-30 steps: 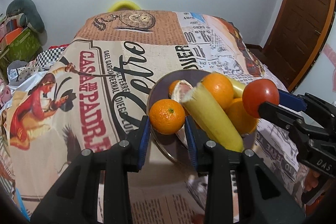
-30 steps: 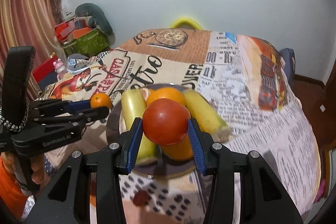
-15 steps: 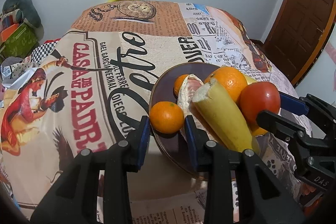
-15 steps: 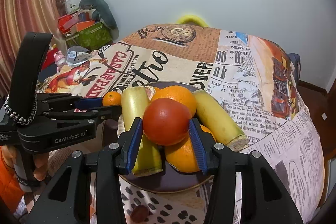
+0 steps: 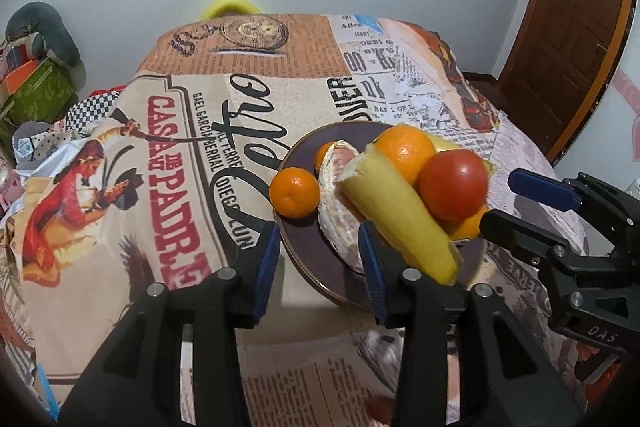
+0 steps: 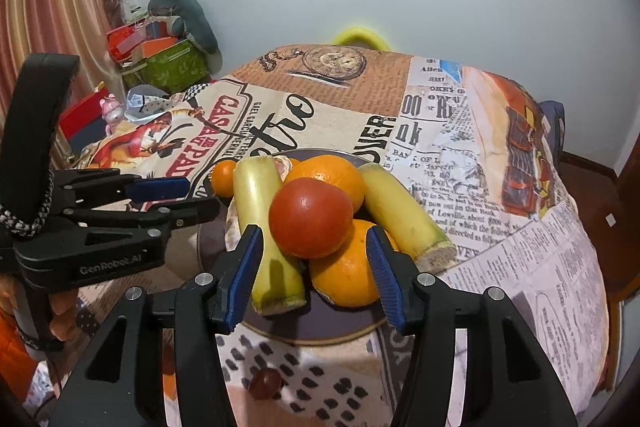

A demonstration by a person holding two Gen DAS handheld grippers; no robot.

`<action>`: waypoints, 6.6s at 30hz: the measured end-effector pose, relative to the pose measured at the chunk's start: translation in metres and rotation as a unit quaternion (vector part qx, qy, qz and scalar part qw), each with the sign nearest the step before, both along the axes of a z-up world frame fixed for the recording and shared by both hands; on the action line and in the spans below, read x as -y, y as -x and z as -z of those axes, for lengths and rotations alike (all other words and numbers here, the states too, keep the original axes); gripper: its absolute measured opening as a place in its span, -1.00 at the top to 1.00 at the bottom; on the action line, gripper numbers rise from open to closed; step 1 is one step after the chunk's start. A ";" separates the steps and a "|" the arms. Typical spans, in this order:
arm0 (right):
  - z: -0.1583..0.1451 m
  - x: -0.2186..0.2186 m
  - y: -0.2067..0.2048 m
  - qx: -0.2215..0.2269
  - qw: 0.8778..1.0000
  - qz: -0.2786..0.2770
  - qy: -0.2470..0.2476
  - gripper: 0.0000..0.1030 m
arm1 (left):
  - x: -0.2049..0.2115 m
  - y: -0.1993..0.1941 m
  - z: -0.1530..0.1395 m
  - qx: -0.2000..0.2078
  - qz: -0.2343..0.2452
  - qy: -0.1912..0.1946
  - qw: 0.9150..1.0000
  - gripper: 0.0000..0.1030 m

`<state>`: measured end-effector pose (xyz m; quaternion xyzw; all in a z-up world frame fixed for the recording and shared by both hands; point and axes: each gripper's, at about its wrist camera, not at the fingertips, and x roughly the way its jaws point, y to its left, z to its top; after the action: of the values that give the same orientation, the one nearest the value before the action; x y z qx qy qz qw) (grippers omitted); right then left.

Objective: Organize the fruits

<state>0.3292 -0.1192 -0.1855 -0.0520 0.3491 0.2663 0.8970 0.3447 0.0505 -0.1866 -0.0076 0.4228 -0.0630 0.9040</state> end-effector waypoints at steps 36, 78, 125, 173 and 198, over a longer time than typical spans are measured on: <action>0.005 0.041 0.107 -0.027 0.999 0.018 0.006 0.01 | 0.023 0.122 0.008 -0.040 -0.009 -0.001 0.999 0.02; 0.067 -0.002 0.050 -0.108 0.994 -0.018 0.015 0.49 | -0.004 0.081 0.047 -0.057 -0.011 0.033 0.998 0.56; 0.050 0.014 0.011 -0.063 0.998 0.009 -0.007 0.61 | 0.038 0.018 0.035 -0.036 0.032 0.041 0.998 0.56; -0.008 0.054 0.066 -0.001 0.999 0.035 -0.025 0.38 | 0.042 0.031 0.060 -0.080 0.014 0.010 0.997 0.38; 0.000 0.052 0.059 -0.009 0.999 0.034 -0.029 0.38 | 0.050 0.027 0.034 -0.038 0.018 0.002 0.999 0.18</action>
<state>0.2698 -0.1713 -0.1854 -0.0116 0.3511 0.2462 0.9033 0.3182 0.0001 -0.2206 -0.0045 0.4565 -0.0795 0.8861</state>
